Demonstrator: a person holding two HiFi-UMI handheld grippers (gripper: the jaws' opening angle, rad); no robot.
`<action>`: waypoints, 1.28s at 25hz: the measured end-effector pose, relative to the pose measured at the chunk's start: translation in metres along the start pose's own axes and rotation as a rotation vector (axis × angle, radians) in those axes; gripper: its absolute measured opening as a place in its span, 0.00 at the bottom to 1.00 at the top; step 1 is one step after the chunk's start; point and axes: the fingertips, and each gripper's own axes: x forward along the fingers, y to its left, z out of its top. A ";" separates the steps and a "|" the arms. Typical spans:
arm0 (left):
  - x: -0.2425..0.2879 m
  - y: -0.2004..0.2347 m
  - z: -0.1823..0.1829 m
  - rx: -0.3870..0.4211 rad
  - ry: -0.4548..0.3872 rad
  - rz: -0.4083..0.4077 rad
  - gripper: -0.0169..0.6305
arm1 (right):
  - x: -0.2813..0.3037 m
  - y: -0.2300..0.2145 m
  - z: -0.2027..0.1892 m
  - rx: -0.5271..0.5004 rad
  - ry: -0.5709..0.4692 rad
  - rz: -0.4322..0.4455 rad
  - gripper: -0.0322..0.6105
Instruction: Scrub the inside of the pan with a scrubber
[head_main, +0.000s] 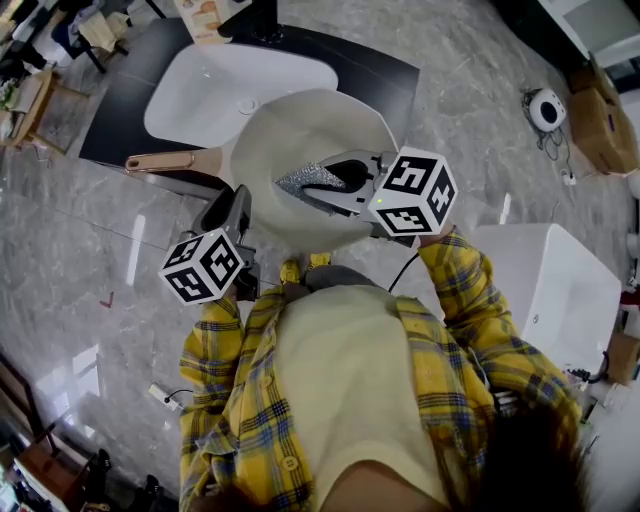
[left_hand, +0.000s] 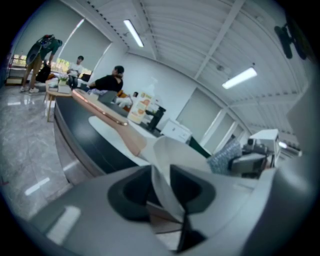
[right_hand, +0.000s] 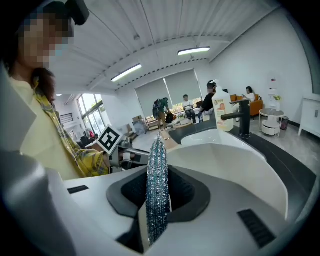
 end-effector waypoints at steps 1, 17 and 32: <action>-0.003 0.001 0.001 0.008 -0.005 0.007 0.19 | -0.003 -0.003 0.003 0.019 -0.031 -0.012 0.18; -0.036 -0.018 0.042 0.061 -0.132 -0.008 0.17 | -0.038 -0.039 0.015 0.342 -0.360 -0.176 0.18; -0.031 -0.023 0.038 0.037 -0.119 -0.036 0.13 | -0.040 -0.049 0.002 0.415 -0.363 -0.251 0.18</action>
